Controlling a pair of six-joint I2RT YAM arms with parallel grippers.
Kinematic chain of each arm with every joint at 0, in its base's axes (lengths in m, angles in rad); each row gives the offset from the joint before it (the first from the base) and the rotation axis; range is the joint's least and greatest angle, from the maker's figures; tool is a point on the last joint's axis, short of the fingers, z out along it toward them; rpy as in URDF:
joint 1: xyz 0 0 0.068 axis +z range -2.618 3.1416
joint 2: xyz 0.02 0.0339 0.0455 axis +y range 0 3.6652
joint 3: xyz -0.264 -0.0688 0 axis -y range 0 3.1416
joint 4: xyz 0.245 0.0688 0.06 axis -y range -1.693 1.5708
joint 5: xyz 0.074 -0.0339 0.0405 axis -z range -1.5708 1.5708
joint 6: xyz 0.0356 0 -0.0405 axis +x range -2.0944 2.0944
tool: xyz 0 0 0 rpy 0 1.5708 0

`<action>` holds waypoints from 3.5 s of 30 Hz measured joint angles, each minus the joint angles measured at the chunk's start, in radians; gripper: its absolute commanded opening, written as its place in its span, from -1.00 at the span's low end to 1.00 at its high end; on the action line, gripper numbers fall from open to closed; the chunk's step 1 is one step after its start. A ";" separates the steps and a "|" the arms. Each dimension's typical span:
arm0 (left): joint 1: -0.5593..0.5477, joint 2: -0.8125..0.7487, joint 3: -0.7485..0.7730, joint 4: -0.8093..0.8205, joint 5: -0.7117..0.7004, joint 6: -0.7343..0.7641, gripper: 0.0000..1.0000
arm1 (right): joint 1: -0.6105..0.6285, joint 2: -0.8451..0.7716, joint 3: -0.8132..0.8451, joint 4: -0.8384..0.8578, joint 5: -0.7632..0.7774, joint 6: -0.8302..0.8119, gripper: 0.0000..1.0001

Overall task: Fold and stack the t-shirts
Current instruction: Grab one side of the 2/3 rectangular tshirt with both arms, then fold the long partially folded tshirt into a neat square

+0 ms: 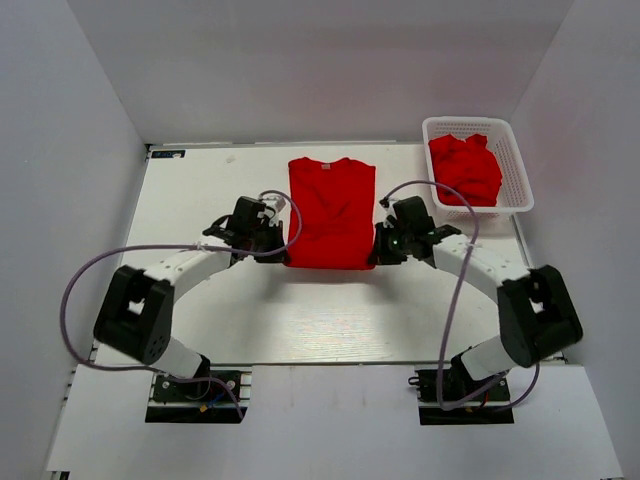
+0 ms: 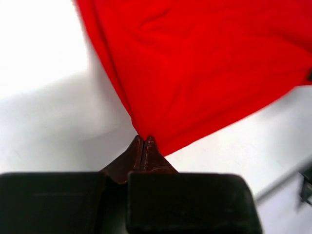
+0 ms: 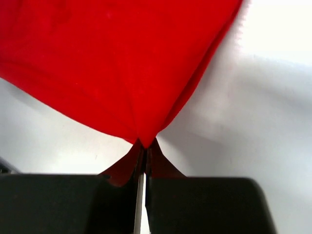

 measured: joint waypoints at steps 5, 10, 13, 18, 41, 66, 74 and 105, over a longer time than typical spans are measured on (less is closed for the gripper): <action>-0.027 -0.209 -0.019 -0.064 0.031 -0.020 -1.00 | -0.002 -0.179 -0.003 -0.143 -0.024 -0.044 -1.00; -0.043 -0.300 -0.001 -0.105 0.043 -0.027 -1.00 | -0.002 -0.225 0.066 -0.270 -0.037 -0.092 -1.00; -0.045 -0.301 0.032 -0.116 0.017 -0.028 -1.00 | -0.003 -0.222 0.114 -0.291 -0.033 -0.104 -1.00; -0.037 -0.237 0.130 -0.114 -0.077 -0.053 -1.00 | -0.005 -0.158 0.202 -0.285 0.024 -0.087 -1.00; 0.010 0.421 0.858 -0.229 -0.379 -0.067 -1.00 | -0.163 0.341 0.699 -0.222 -0.021 -0.072 -1.00; 0.133 0.812 1.125 -0.056 -0.311 -0.100 0.30 | -0.241 0.924 1.089 0.257 -0.275 -0.024 0.37; 0.203 0.866 1.190 0.003 -0.272 -0.118 1.00 | -0.243 1.062 1.239 0.406 -0.260 0.013 0.81; 0.159 0.886 1.084 -0.008 -0.155 0.136 0.32 | -0.251 0.172 0.209 0.470 -0.102 -0.166 0.81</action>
